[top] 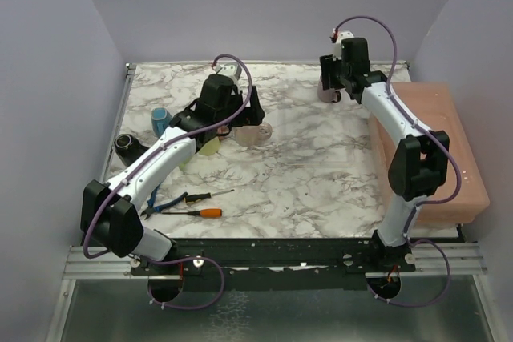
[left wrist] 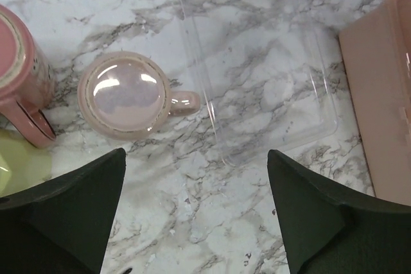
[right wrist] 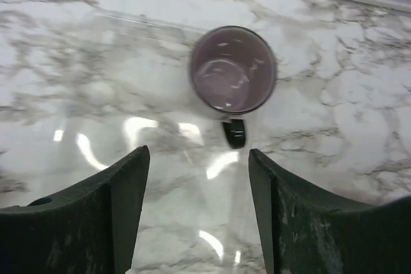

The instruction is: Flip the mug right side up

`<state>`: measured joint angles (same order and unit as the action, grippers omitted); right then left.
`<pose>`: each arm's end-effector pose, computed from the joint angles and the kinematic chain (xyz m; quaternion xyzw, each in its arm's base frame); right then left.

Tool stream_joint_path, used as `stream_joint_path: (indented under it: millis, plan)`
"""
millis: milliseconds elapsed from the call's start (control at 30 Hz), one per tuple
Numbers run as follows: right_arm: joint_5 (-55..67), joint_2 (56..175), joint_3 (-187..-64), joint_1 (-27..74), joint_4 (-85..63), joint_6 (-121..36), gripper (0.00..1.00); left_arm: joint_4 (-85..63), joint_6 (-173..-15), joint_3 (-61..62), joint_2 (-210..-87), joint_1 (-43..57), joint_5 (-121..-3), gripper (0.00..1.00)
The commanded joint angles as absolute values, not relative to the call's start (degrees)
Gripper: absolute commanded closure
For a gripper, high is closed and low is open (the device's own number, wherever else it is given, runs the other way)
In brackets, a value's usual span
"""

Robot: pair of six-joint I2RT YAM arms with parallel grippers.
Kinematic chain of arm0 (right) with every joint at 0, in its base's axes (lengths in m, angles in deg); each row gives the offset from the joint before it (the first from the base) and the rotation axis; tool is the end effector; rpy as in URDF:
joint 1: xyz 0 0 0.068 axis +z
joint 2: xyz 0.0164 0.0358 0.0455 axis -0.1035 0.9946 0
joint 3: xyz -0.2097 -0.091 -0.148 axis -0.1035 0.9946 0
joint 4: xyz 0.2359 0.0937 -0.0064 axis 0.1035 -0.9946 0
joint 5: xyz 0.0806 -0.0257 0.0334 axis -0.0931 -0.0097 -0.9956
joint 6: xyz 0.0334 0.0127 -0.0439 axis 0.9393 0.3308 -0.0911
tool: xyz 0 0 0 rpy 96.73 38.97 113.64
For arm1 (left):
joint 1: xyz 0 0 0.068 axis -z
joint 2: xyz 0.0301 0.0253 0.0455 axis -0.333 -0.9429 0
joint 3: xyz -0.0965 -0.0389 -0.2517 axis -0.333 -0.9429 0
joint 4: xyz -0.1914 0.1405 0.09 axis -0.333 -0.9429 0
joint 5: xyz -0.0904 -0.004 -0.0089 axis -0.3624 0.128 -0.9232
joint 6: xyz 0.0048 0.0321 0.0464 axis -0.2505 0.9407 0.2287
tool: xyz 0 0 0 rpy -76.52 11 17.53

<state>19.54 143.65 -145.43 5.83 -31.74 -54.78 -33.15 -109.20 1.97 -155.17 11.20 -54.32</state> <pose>0.4363 0.0866 0.2976 -0.1065 0.8810 -0.0212 0.4605 0.2818 -0.1677 0.3418 0.0358 0.8606 -0.2482 0.4432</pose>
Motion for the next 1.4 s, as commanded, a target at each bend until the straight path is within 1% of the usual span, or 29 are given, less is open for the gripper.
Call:
stream_joint_path:
  millis: [0,33,133,233,400,567,700,833,967,1133,1233,1300,1367]
  plan:
    - [14.45,137.82,-140.68,10.86,-31.64,-43.23,0.35,-32.05,-113.54,-1.40,-153.38,12.95,-51.39,0.11]
    - [11.00,136.86,-139.38,11.47,-30.94,-41.06,0.37,-31.18,-114.39,-2.36,-153.30,13.05,-51.04,0.11]
    - [5.94,134.97,-134.66,13.55,-28.02,-35.81,0.42,-28.16,-117.68,-5.46,-153.43,13.15,-50.08,0.20]
    - [1.92,136.00,-134.00,15.06,-27.95,-32.07,0.45,-24.66,-120.87,-8.50,-153.10,13.16,-49.03,0.28]
    - [-1.02,140.32,-134.16,17.29,-28.33,-28.84,0.47,-21.43,-124.73,-11.38,-153.04,13.15,-46.73,0.29]
    - [-4.64,146.34,-138.20,19.43,-30.74,-29.37,0.47,-21.01,-125.65,-12.05,-155.51,13.16,-47.72,0.29]
    - [-8.46,148.72,-138.73,21.05,-30.91,-29.60,0.47,-19.87,-125.38,-12.97,-157.40,13.08,-48.68,0.33]
    - [-9.77,149.01,-137.67,22.54,-31.22,-30.93,0.47,-19.47,-124.59,-13.61,-158.32,13.03,-47.40,0.36]
    - [-12.11,148.53,-136.32,23.18,-31.13,-32.81,0.47,-19.51,-123.96,-14.06,-158.92,13.08,-46.80,0.35]
    - [-15.85,148.59,-135.23,24.40,-30.23,-34.04,0.46,-19.60,-124.55,-15.06,-159.73,13.06,-45.67,0.28]
    - [-18.18,147.48,-133.95,24.91,-29.62,-33.56,0.42,-19.62,-123.09,-14.80,-160.03,13.07,-44.82,0.23]
    - [-17.01,145.47,-131.50,24.91,-28.00,-32.73,0.40,-19.90,-121.71,-14.36,-160.37,13.07,-43.95,0.23]
    - [-12.49,144.04,-130.37,24.91,-28.52,-31.84,0.40,-20.45,-121.33,-13.95,-160.77,13.07,-43.25,0.22]
